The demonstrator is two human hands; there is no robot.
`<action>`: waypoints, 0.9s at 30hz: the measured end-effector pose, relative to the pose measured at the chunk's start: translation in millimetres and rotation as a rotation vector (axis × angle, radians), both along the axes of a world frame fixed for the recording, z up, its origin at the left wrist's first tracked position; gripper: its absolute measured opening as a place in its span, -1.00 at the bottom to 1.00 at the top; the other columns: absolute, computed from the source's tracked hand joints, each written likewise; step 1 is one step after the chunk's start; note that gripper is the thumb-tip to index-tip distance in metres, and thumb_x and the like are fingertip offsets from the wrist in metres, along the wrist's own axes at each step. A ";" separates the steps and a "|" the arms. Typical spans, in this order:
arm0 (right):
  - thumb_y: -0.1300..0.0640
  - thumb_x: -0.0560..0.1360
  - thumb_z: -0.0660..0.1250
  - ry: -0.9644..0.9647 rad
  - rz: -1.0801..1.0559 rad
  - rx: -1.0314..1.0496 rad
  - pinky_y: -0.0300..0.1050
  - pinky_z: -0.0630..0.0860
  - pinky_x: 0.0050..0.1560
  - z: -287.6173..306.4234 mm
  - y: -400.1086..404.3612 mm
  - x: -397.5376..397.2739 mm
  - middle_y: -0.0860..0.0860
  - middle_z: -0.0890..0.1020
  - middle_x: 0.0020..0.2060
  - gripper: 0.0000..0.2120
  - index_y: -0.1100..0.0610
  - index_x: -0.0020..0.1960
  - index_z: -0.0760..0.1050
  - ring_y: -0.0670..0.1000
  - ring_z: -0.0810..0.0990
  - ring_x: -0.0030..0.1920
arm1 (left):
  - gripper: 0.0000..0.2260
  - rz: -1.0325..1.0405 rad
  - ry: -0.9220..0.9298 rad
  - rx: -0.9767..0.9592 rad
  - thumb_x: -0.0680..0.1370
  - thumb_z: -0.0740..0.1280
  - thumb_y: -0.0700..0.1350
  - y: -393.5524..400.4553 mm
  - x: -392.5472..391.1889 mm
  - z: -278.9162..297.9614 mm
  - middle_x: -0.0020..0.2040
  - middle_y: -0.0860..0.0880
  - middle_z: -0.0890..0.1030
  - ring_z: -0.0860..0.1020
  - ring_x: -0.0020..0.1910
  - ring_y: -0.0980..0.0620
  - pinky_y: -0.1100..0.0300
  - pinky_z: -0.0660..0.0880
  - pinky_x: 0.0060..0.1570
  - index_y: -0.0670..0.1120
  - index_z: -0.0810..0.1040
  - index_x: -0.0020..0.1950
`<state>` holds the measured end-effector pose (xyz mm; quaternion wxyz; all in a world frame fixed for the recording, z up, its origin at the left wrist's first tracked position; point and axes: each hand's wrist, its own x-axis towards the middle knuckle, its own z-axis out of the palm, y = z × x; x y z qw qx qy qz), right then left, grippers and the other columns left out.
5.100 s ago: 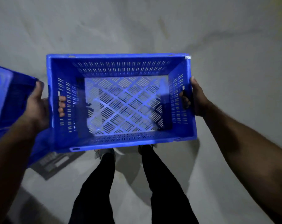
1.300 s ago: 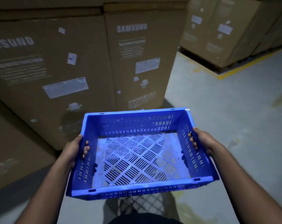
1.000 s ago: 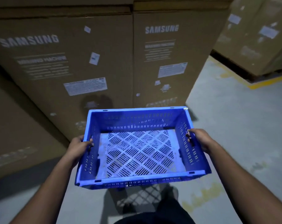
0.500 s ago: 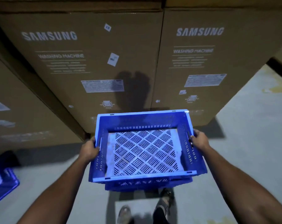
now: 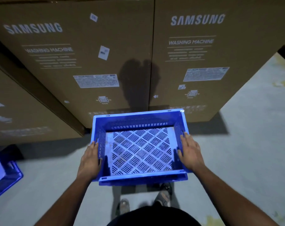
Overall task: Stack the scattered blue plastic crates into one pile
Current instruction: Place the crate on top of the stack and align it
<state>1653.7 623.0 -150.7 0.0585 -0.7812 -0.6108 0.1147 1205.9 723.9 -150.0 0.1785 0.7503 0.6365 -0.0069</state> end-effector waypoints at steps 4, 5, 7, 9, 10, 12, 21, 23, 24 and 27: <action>-0.15 0.53 0.14 -0.083 0.192 -0.024 0.22 0.13 0.49 -14.5 -40.7 -24.2 0.16 0.21 0.57 -0.31 0.21 0.54 0.25 0.16 0.16 0.57 | -0.38 -0.014 0.080 0.059 0.55 0.16 0.10 -51.9 5.2 -8.8 0.55 -0.20 0.28 0.19 0.55 -0.18 -0.08 0.23 0.48 -0.21 0.28 0.54; -0.19 0.56 0.11 -0.094 0.196 -0.022 0.23 0.10 0.51 -17.1 -47.5 -24.4 0.16 0.19 0.57 -0.31 0.20 0.55 0.23 0.15 0.12 0.58 | -0.38 0.002 0.081 0.066 0.57 0.09 0.13 -59.6 3.6 -12.0 0.55 -0.21 0.28 0.19 0.55 -0.18 -0.08 0.22 0.49 -0.22 0.30 0.53; -0.26 0.59 0.05 -0.107 0.213 -0.037 0.24 0.06 0.53 -16.8 -57.3 -21.9 0.16 0.16 0.58 -0.28 0.21 0.57 0.19 0.14 0.06 0.60 | -0.34 0.018 0.091 0.061 0.59 -0.01 0.20 -71.4 1.6 -12.7 0.57 -0.20 0.24 0.15 0.57 -0.17 -0.06 0.18 0.51 -0.21 0.28 0.54; -0.31 0.60 0.01 -0.104 0.243 -0.051 0.24 0.03 0.54 -16.1 -61.4 -18.9 0.16 0.12 0.59 -0.23 0.23 0.58 0.15 0.14 0.02 0.60 | -0.30 0.008 0.108 0.049 0.60 -0.05 0.26 -81.6 2.3 -10.7 0.59 -0.17 0.20 0.11 0.58 -0.15 -0.04 0.15 0.52 -0.19 0.23 0.56; -0.34 0.59 0.01 -0.098 0.255 -0.060 0.24 0.03 0.54 -15.4 -62.1 -17.3 0.17 0.10 0.59 -0.20 0.24 0.58 0.14 0.14 0.01 0.60 | -0.29 0.005 0.107 0.044 0.59 -0.05 0.27 -86.0 2.6 -11.3 0.60 -0.17 0.18 0.10 0.59 -0.14 -0.05 0.16 0.51 -0.19 0.22 0.57; -0.40 0.56 0.02 -0.090 0.261 -0.045 0.25 0.04 0.54 -14.9 -60.6 -16.2 0.20 0.11 0.59 -0.12 0.27 0.58 0.14 0.16 0.01 0.60 | -0.28 -0.005 0.124 0.048 0.59 -0.06 0.28 -89.1 4.1 -11.8 0.60 -0.17 0.18 0.10 0.59 -0.15 -0.10 0.18 0.49 -0.20 0.23 0.57; -0.62 0.40 -0.16 -0.073 0.180 -0.185 0.17 -0.09 0.57 -7.6 -70.5 -21.2 0.26 -0.05 0.59 0.16 0.31 0.60 -0.06 0.18 -0.17 0.60 | -0.09 -0.165 0.159 0.033 0.53 -0.22 0.44 -67.6 -15.9 -13.0 0.62 -0.19 0.06 -0.02 0.61 -0.12 -0.04 0.04 0.55 -0.23 0.11 0.60; -0.64 0.37 -0.12 -0.117 0.131 -0.172 0.17 -0.14 0.57 -14.1 -68.4 -19.3 0.25 -0.13 0.59 0.20 0.31 0.60 -0.12 0.18 -0.24 0.59 | -0.12 -0.196 0.148 0.074 0.54 -0.17 0.42 -56.4 -18.7 -21.2 0.63 -0.19 0.02 -0.07 0.61 -0.12 -0.06 0.02 0.55 -0.24 0.05 0.61; -0.64 0.36 -0.11 -0.139 0.116 -0.149 0.17 -0.15 0.57 -16.7 -65.8 -18.8 0.26 -0.13 0.59 0.21 0.31 0.60 -0.12 0.19 -0.24 0.59 | -0.13 -0.204 0.133 0.100 0.55 -0.14 0.40 -51.1 -19.3 -26.7 0.63 -0.20 0.00 -0.08 0.61 -0.12 -0.07 0.02 0.55 -0.24 0.03 0.61; -0.59 0.40 -0.17 -0.178 0.103 -0.093 0.17 -0.13 0.57 -24.5 -59.7 -20.1 0.29 -0.07 0.58 0.15 0.34 0.59 -0.08 0.21 -0.19 0.59 | -0.19 -0.207 0.093 0.170 0.57 -0.03 0.31 -41.7 -21.4 -40.1 0.62 -0.23 0.02 -0.07 0.61 -0.16 -0.09 0.02 0.54 -0.26 0.02 0.61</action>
